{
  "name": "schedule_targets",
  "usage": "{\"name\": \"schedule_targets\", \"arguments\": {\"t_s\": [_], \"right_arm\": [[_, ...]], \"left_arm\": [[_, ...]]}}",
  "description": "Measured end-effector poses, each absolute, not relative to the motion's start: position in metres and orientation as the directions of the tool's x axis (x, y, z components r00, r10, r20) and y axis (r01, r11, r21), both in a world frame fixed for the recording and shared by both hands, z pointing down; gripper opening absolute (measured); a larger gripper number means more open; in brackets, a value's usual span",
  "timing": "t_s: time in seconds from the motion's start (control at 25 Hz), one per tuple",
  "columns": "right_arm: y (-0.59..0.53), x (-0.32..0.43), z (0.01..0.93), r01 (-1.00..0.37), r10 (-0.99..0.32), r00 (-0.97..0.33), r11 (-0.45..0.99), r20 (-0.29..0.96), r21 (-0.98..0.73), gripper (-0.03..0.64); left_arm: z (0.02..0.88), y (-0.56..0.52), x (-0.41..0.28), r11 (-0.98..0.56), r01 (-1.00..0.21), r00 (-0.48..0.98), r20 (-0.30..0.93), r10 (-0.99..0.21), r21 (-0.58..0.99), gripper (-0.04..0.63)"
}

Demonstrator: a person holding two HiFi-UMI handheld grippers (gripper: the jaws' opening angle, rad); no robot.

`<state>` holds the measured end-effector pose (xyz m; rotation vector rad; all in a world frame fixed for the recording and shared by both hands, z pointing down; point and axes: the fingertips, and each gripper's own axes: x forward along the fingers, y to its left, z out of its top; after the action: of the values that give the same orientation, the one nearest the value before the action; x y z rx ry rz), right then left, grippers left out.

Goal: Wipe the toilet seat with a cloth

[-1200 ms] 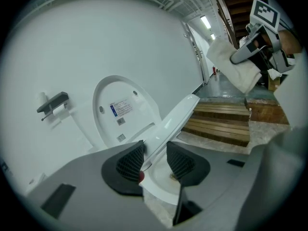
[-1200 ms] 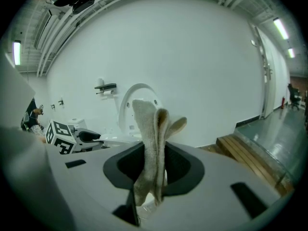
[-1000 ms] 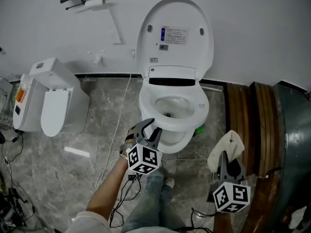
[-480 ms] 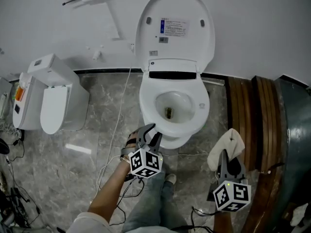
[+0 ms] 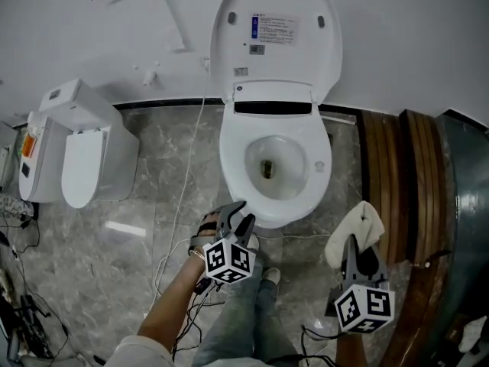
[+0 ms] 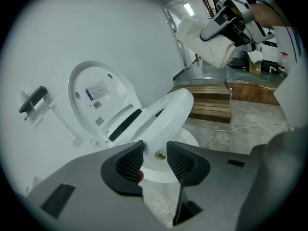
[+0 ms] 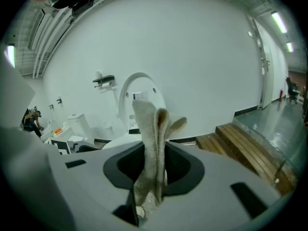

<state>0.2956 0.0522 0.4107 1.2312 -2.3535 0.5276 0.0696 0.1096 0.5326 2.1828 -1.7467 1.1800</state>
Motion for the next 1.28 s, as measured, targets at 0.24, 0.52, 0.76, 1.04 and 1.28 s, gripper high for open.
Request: {"name": "schedule_targets", "arguments": {"t_s": [0.24, 0.52, 0.76, 1.04, 1.28], "right_arm": [[0.054, 0.296, 0.424, -0.842, -0.668, -0.502, 0.522, 0.549, -0.135, 0.097], [0.060, 0.298, 0.442, -0.848, -0.655, -0.490, 0.511, 0.575, -0.142, 0.097], [0.063, 0.301, 0.458, -0.853, -0.641, -0.474, 0.505, 0.603, -0.135, 0.097], [0.063, 0.303, 0.480, -0.860, -0.632, -0.462, 0.491, 0.623, -0.139, 0.097], [0.064, 0.309, 0.506, -0.868, -0.611, -0.439, 0.478, 0.659, -0.135, 0.097]], "left_arm": [[0.559, 0.119, 0.075, -0.383, -0.852, 0.057, 0.663, -0.746, -0.358, 0.155], [0.593, 0.130, 0.082, -0.433, -0.850, 0.094, 0.721, -0.687, -0.301, 0.155], [0.624, 0.137, 0.086, -0.446, -0.857, 0.104, 0.763, -0.638, -0.256, 0.153], [0.667, 0.141, 0.088, -0.437, -0.874, 0.099, 0.805, -0.586, -0.211, 0.153], [0.703, 0.143, 0.089, -0.408, -0.883, 0.072, 0.791, -0.608, -0.233, 0.153]]}}
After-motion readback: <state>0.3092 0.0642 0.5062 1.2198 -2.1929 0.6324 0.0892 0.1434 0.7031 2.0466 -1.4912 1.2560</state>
